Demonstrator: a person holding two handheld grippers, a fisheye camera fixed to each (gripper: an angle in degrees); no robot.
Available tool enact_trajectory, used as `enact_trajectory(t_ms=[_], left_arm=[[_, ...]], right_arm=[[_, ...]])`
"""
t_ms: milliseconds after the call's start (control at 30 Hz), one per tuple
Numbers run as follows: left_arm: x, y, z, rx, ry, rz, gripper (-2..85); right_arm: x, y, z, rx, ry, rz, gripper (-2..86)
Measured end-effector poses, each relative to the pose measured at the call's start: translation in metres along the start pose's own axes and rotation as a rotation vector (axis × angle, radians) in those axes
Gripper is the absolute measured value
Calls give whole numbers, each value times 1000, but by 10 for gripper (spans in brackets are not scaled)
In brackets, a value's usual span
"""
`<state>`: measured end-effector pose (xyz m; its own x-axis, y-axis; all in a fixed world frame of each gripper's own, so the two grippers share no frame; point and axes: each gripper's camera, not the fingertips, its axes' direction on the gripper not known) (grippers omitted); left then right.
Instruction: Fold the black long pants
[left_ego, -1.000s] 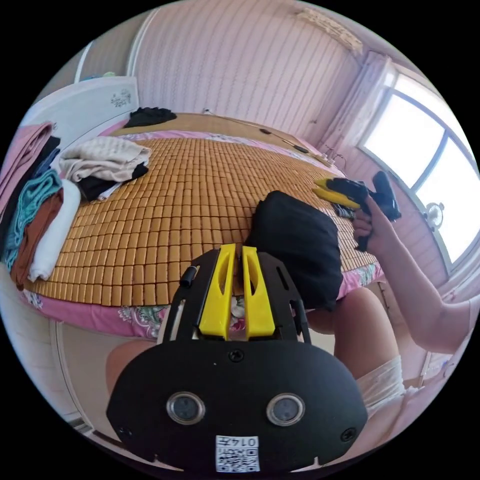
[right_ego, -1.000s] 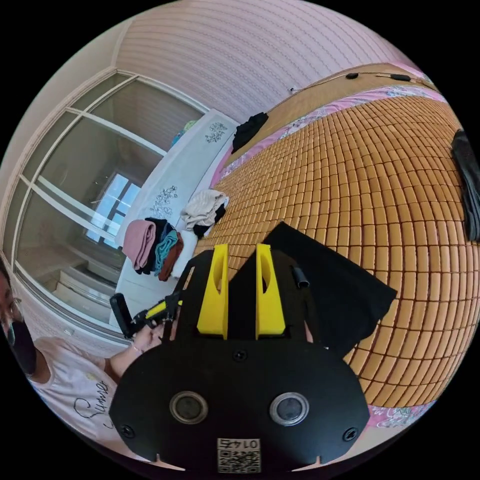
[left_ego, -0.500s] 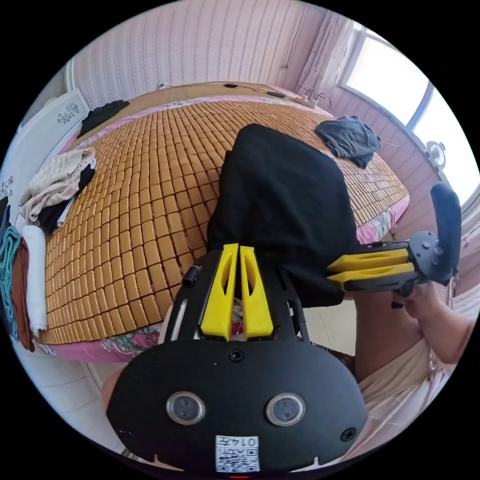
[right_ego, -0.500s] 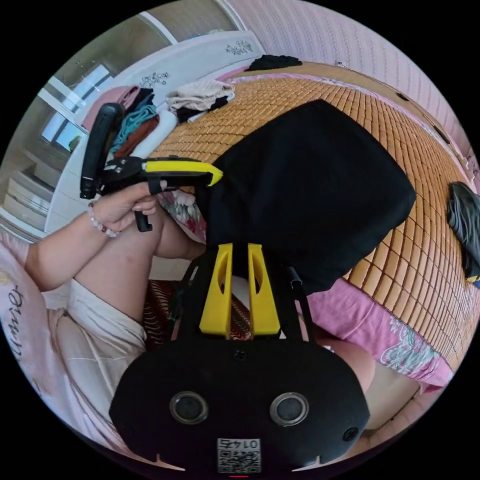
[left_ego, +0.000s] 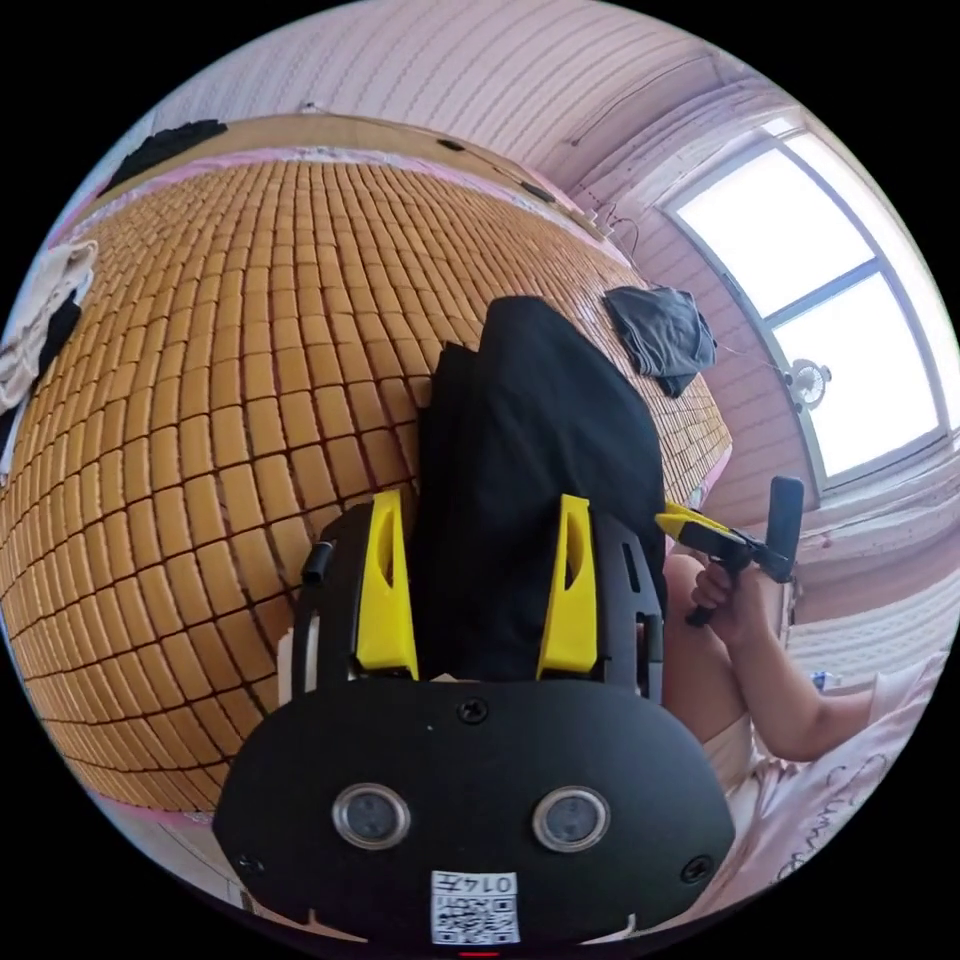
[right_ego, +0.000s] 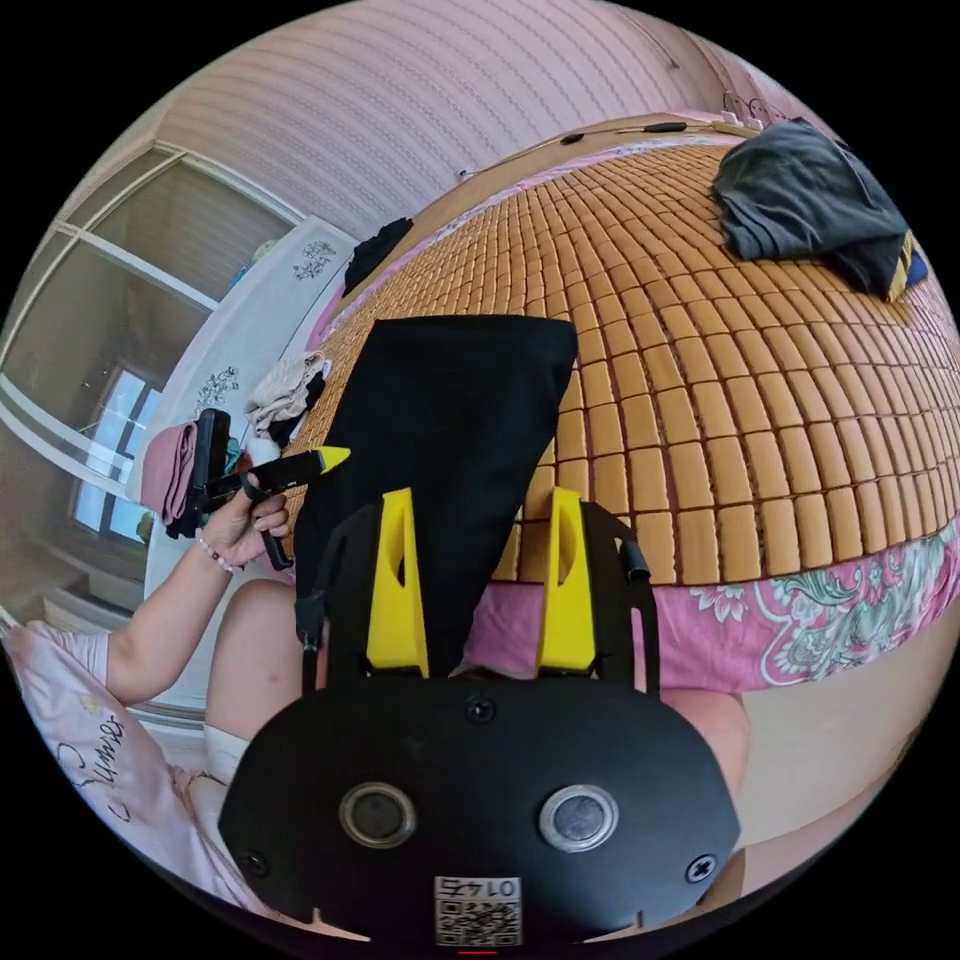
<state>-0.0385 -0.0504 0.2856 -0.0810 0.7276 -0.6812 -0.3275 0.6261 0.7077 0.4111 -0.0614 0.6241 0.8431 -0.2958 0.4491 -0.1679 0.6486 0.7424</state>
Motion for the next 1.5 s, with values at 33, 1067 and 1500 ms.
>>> enact_trajectory(t_ms=[33,1067,1500], left_arm=[[-1,-2,-1,-2,12,17,187],[-60,107,-306,1089,-494,-339,52],[-35,119,-250,916,-620,-113,61]], right_arm=[[1,1,3,6,-35,5,130],[-549,-203,128,-35,-253,-1289,38],[-567,-198,420,-420,-15,-853,100]])
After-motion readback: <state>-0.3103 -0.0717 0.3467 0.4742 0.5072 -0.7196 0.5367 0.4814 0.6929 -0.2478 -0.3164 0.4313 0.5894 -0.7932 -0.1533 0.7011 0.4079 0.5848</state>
